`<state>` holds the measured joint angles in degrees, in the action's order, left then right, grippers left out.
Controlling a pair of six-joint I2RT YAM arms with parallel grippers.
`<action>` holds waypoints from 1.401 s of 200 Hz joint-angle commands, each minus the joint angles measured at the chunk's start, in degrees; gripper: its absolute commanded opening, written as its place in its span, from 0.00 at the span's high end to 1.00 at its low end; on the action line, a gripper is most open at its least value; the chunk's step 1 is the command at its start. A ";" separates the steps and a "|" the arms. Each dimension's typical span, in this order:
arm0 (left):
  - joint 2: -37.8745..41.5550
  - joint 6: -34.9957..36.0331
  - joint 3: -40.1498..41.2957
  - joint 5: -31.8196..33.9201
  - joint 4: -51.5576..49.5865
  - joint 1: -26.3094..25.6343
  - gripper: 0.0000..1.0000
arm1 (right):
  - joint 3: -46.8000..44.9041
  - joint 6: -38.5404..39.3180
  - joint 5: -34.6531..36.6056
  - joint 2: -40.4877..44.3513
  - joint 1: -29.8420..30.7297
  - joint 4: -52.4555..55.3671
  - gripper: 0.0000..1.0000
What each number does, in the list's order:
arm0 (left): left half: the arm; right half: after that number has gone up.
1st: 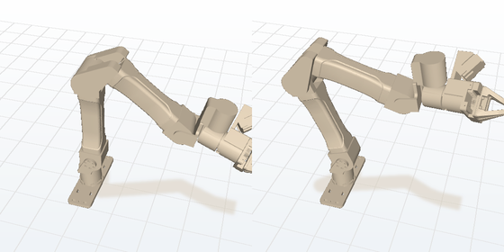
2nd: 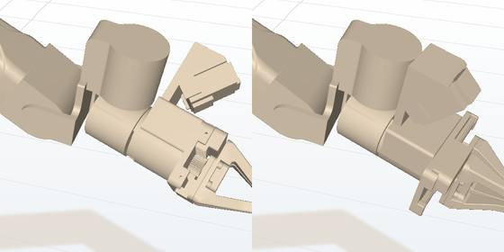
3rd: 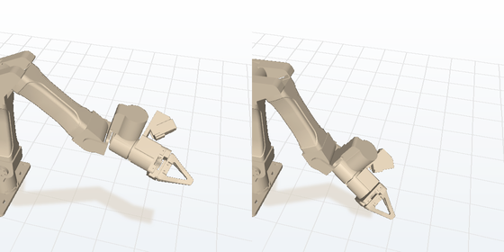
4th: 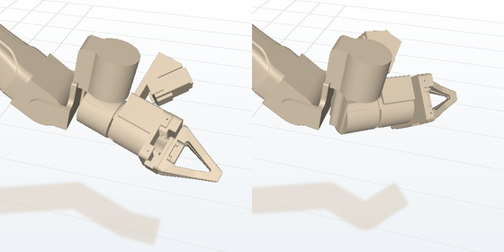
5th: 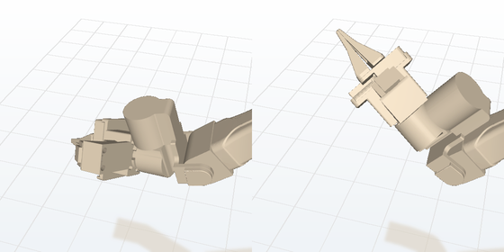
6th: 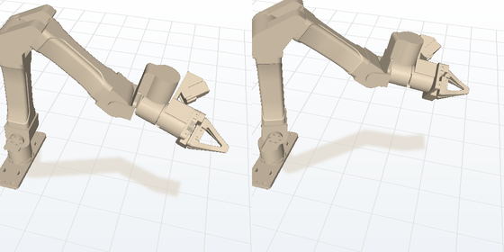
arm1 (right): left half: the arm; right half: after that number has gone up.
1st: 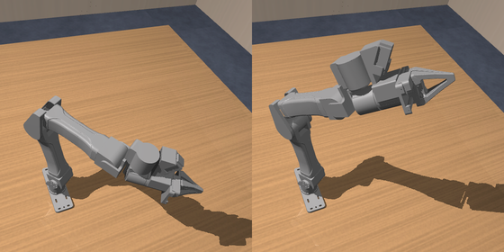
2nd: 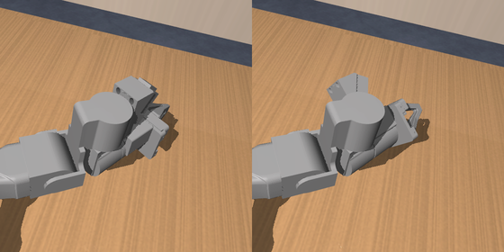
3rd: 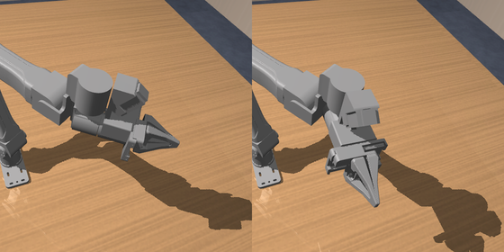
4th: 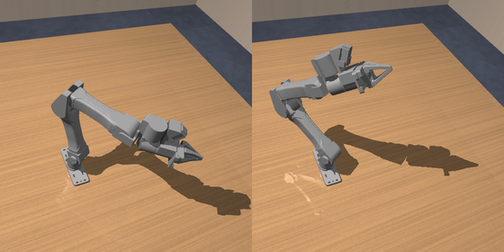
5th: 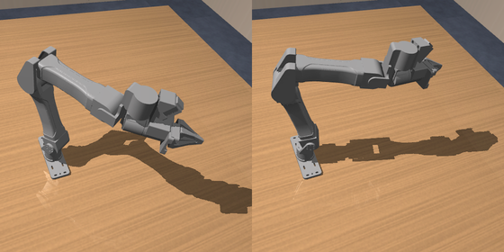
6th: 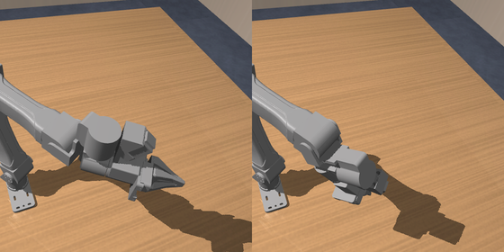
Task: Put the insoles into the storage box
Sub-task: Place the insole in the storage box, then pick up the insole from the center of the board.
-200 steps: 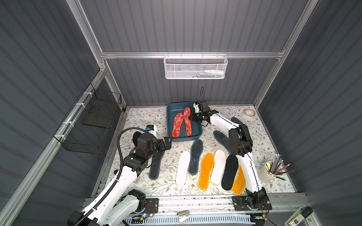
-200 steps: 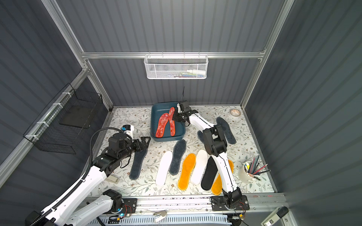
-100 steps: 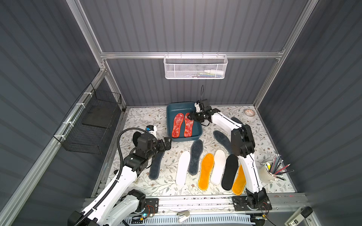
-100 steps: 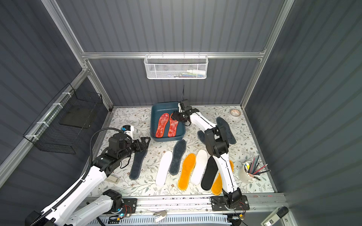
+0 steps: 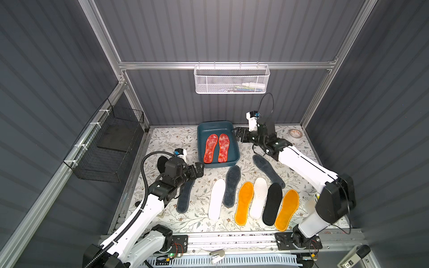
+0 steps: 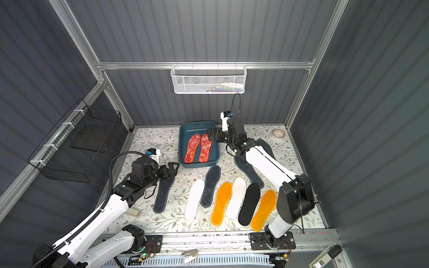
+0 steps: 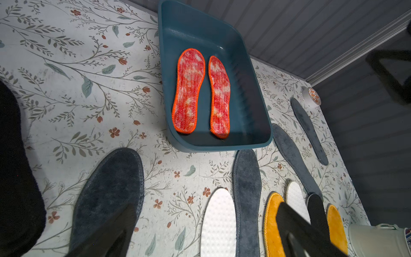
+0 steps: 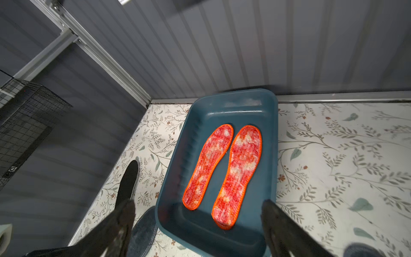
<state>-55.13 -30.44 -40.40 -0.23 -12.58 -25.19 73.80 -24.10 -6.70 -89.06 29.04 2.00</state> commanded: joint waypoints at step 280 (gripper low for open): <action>-14.00 -20.57 9.39 6.27 -2.14 -26.05 0.58 | -23.84 -3.43 14.78 16.23 2.08 1.46 0.02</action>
<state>-67.72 -50.81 -28.67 3.84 -11.40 -50.98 50.76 -27.86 6.94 -73.78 31.22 2.26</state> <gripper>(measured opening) 0.434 0.980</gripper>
